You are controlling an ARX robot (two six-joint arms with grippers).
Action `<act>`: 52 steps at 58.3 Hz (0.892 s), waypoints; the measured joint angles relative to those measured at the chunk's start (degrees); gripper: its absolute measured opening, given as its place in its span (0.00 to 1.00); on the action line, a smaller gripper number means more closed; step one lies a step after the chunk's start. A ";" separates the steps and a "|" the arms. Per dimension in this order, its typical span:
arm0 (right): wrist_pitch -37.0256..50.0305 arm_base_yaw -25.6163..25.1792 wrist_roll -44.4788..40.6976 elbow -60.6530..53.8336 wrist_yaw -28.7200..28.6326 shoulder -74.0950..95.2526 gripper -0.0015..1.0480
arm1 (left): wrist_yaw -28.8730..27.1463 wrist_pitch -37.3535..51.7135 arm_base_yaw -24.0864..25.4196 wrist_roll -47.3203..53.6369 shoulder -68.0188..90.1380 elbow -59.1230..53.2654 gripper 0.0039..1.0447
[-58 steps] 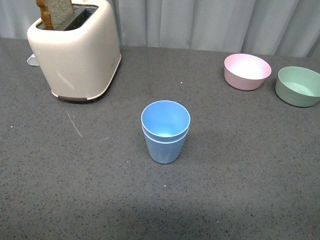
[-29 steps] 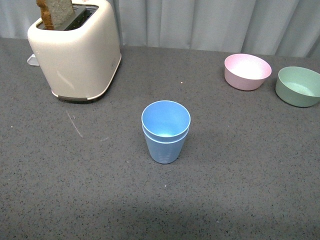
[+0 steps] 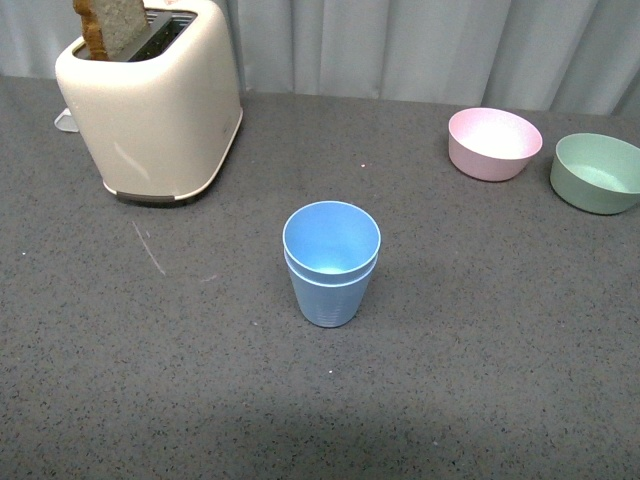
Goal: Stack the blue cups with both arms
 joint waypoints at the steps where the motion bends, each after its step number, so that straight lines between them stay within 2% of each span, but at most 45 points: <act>1: -0.02 0.00 0.00 0.00 -0.02 0.00 0.01 | 0.00 0.00 0.00 0.00 0.00 0.00 0.94; 8: -0.04 0.00 -0.02 0.00 -0.02 0.00 0.01 | 0.00 0.00 0.00 0.00 0.02 0.00 0.94; 10: -0.04 0.00 -0.02 0.00 -0.02 0.00 0.05 | 0.00 0.00 0.00 0.00 0.02 0.00 0.94; 15: -0.04 0.00 -0.02 0.00 -0.02 -0.07 0.21 | 0.00 0.00 0.00 0.00 0.02 0.00 0.94; 26: -0.04 0.00 -0.02 0.00 -0.02 -0.07 0.49 | 0.00 0.00 0.00 0.00 0.02 0.00 0.94; 27: -0.04 0.00 -0.02 0.00 -0.02 -0.07 0.55 | 0.00 0.00 0.00 0.00 0.02 0.00 0.94; 34: -0.07 0.00 -0.02 0.00 -0.02 -0.07 0.76 | 0.00 0.00 0.00 0.00 0.02 0.00 0.94; 38: -0.07 0.00 -0.02 0.00 -0.02 -0.07 0.92 | 0.00 0.00 0.00 0.00 0.02 0.00 0.94; 52: -0.04 0.00 0.02 0.00 -0.02 -0.07 0.91 | 0.00 0.00 0.00 0.00 0.02 0.00 0.94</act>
